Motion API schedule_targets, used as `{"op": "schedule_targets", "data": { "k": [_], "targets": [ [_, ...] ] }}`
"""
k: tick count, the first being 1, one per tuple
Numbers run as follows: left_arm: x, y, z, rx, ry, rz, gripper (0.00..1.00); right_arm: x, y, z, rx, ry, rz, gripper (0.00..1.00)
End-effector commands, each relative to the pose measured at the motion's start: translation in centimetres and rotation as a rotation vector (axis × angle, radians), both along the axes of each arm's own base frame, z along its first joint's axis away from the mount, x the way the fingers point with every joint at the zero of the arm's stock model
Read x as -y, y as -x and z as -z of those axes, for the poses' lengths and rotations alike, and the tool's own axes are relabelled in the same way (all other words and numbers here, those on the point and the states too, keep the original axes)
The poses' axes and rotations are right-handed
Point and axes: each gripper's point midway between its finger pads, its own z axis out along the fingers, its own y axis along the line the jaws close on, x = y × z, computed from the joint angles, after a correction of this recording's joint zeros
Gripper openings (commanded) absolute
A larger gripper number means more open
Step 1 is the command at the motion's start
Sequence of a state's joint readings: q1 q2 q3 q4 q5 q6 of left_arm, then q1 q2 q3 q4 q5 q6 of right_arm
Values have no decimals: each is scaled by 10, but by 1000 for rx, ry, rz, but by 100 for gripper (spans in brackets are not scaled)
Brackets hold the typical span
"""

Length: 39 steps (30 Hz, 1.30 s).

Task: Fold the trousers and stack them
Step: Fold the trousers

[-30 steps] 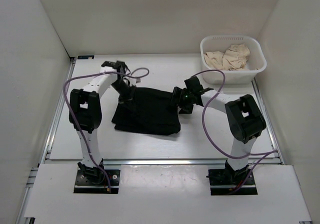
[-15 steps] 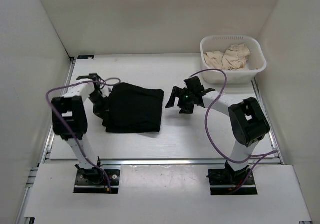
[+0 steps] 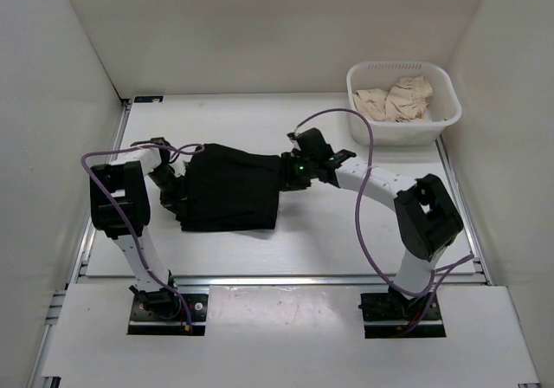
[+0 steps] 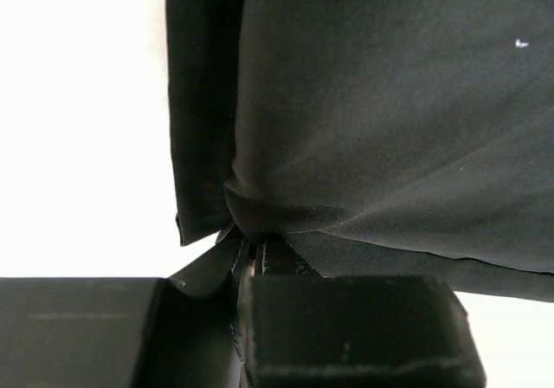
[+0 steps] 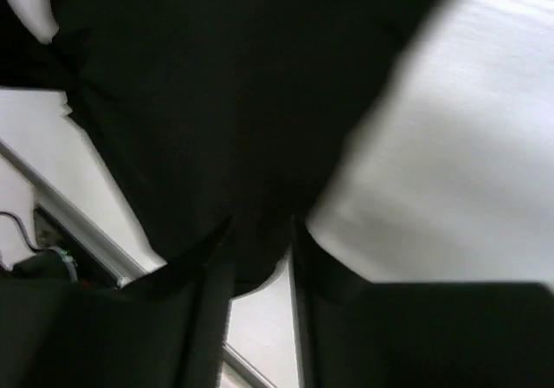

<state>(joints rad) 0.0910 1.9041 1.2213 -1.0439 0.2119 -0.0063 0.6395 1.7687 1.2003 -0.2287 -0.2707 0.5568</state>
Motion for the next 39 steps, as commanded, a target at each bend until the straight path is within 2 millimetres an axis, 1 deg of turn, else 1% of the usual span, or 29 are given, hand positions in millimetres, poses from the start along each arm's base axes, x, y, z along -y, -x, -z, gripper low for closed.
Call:
{"op": "schedule_targets", "data": {
  "k": [1, 2, 3, 4, 5, 6, 7, 8, 9, 10, 13, 16, 17, 18, 19, 21, 22, 23, 24, 25, 27, 28, 29, 31, 34, 36, 37, 38, 39],
  "targets": [
    [-5, -3, -13, 81, -12, -5, 14, -25, 7, -58, 226, 23, -61, 30],
    [-2, 1, -11, 71, 2, -6, 14, -39, 15, -65, 251, 9, -87, 20],
    [-2, 1, -11, 70, 3, -6, 14, -46, 16, -69, 258, 1, -99, 4],
    [1, 3, -13, 72, 15, -7, 14, -50, 12, -57, 241, 17, -101, 0],
    [2, 3, -13, 73, 25, -8, 14, -54, 19, -50, 185, 10, -125, 0],
    [2, 3, -13, 73, 25, -8, 14, -59, 21, -45, 158, 2, -137, 0],
    [4, 2, -13, 74, 36, -9, 14, -60, 27, -28, 108, 10, -152, 0],
    [7, 6, -12, 64, 49, -10, 14, -61, 33, -20, 81, 2, -174, 0],
    [7, 5, -14, 73, 48, -10, 14, -58, 44, -4, 22, 10, -185, 0],
    [7, 5, -14, 73, 48, -10, 14, -55, 47, 1, 2, 18, -176, 0],
    [7, 11, -13, 64, 49, -10, 14, -34, 67, 33, -89, 97, -177, 0],
    [8, 18, -12, 52, 51, -11, 14, -18, 76, 57, -140, 175, -160, 0],
    [8, 21, -8, 46, 51, -11, 14, -17, 75, 58, -134, 182, -153, 0],
    [9, 27, -7, 35, 52, -11, 14, -15, 76, 67, -151, 197, -154, 0],
    [9, 28, -5, 35, 52, -11, 14, -13, 73, 68, -137, 214, -139, 0],
    [10, 38, 0, 8, 55, -12, 14, -9, 71, 80, -143, 246, -128, 0],
    [10, 39, 2, 9, 55, -12, 14, -5, 71, 85, -150, 271, -119, 0],
    [10, 39, 2, 9, 55, -12, 14, -1, 66, 86, -144, 278, -102, 0],
    [10, 43, 4, -3, 56, -12, 14, 2, 67, 85, -139, 284, -97, 0],
    [11, 47, 5, -13, 57, -12, 14, 7, 61, 85, -122, 291, -76, 0],
    [10, 43, 4, 6, 55, -12, 14, 12, 60, 81, -100, 302, -60, 0],
    [10, 43, 4, 6, 55, -12, 14, 16, 64, 85, -104, 314, -70, 0],
    [10, 43, 4, 6, 55, -12, 14, 16, 62, 81, -89, 311, -64, 0],
    [17, 43, 2, 10, 91, -16, 14, 18, 63, 80, -82, 312, -73, 0],
    [20, 42, 1, 12, 113, -18, 14, 29, 71, 81, -91, 341, -76, 0],
    [27, 46, 1, 3, 135, -8, 21, 36, 75, 79, -98, 334, -73, 0],
    [30, 46, 0, 11, 134, 5, 25, 34, 76, 74, -93, 319, -76, 0],
    [32, 50, 1, -2, 135, 13, 29, 35, 77, 66, -78, 304, -75, 2],
    [32, 54, 3, -11, 136, 13, 30, 35, 75, 60, -60, 295, -82, 5]
  ]
}}
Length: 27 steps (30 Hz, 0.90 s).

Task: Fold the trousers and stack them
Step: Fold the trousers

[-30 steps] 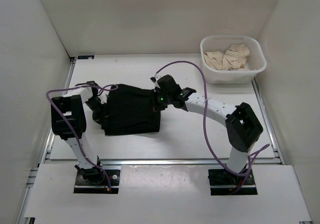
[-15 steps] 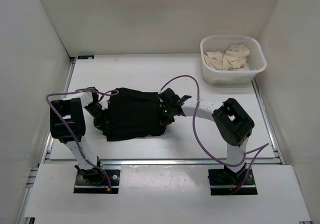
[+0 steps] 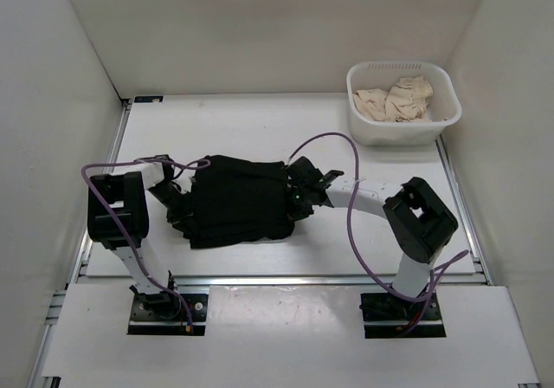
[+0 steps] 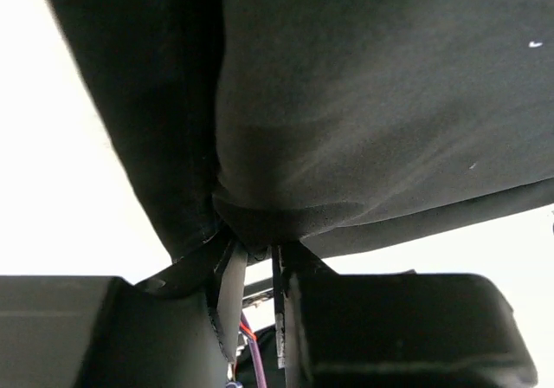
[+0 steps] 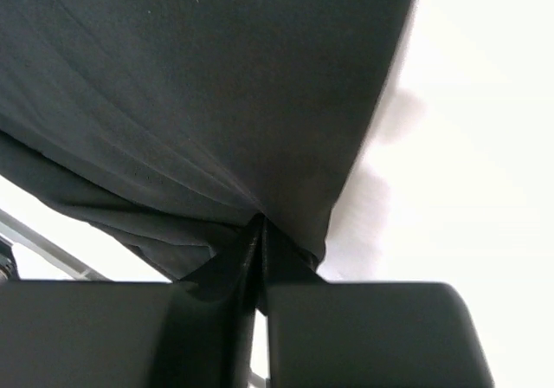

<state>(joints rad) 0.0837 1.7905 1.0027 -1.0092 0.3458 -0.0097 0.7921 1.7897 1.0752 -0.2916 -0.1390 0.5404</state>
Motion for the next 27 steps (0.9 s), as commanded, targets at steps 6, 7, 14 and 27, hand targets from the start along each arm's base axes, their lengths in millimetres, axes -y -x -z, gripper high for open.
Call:
{"op": "schedule_targets", "data": {
  "k": [6, 7, 14, 27],
  "targets": [
    [3, -1, -5, 61, -4, 25, 38, 28, -42, -49, 102, -9, 80, 54],
    [3, -1, -5, 61, -4, 25, 41, 27, -48, -52, 109, -33, 97, 62],
    [0, -9, -14, 102, -19, 27, 55, -1, -84, -44, -20, -272, 131, 88],
    [-33, -30, -59, 219, -56, -93, 81, -27, -65, -7, -228, -391, 153, 33]
  ]
}}
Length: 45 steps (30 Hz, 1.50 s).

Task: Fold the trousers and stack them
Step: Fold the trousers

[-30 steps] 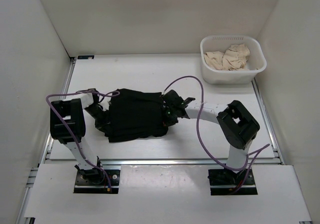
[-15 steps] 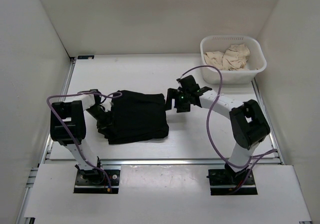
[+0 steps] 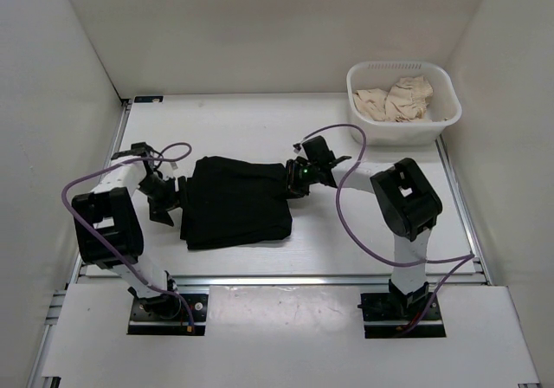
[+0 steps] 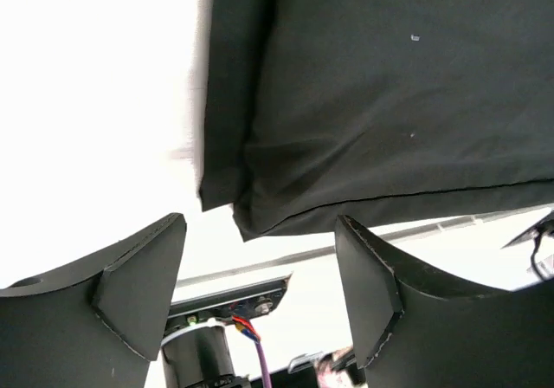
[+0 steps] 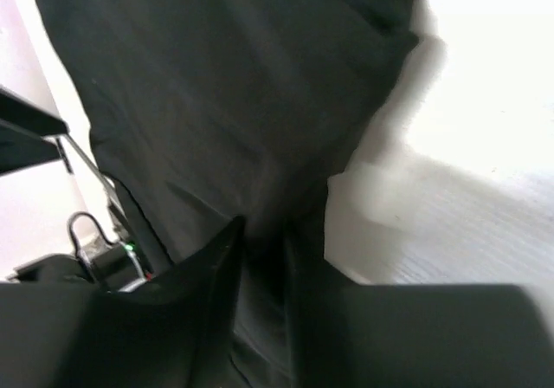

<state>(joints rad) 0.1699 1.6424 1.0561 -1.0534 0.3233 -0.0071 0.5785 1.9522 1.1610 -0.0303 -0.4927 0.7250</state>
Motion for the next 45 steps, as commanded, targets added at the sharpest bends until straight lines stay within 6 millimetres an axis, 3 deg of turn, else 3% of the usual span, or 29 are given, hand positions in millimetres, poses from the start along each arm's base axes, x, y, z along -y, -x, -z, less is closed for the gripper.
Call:
{"op": "schedule_targets", "data": {
  "k": [1, 3, 5, 19, 21, 22, 23, 24, 26, 28, 30, 34, 40, 45],
  "targets": [
    [-14, -12, -22, 76, -19, -38, 81, -3, 10, 12, -67, -24, -13, 26],
    [-21, -11, -27, 76, -31, -60, 81, 3, 15, 15, -87, -22, -10, 9],
    [-30, -15, -32, 89, -35, -92, 82, 13, 12, 12, -84, -24, 12, 0],
    [-32, -13, -36, 88, -39, -101, 82, 131, -6, -3, -45, 125, 101, 0],
    [-32, -13, -36, 88, -39, -101, 82, 144, -7, -8, -44, 143, 97, 14],
    [-32, -11, -37, 79, -37, -101, 82, 145, -7, -14, -31, 145, 86, 28],
    [-32, -11, -37, 79, -37, -101, 82, 150, -14, -24, 14, 156, 77, 58],
    [-33, -14, -41, 97, -41, -101, 82, 155, -8, -27, -5, 182, 66, 70],
    [-33, -14, -41, 97, -41, -101, 82, 170, -21, -44, 76, 259, 69, 86],
    [-34, -13, -42, 105, -53, -102, 83, 184, -16, -64, 96, 336, 75, 97],
    [-37, -16, -44, 111, -66, -102, 83, 197, -27, -93, 175, 410, 107, 99],
    [-47, -26, -51, 167, -123, -106, 83, 223, -21, -145, 239, 454, 186, 99],
    [-58, -46, -76, 276, -178, -114, 88, 282, -6, -185, 330, 516, 374, 99],
    [-63, -50, -85, 325, -209, -120, 89, 306, 15, -194, 369, 604, 430, 99]
  ]
}}
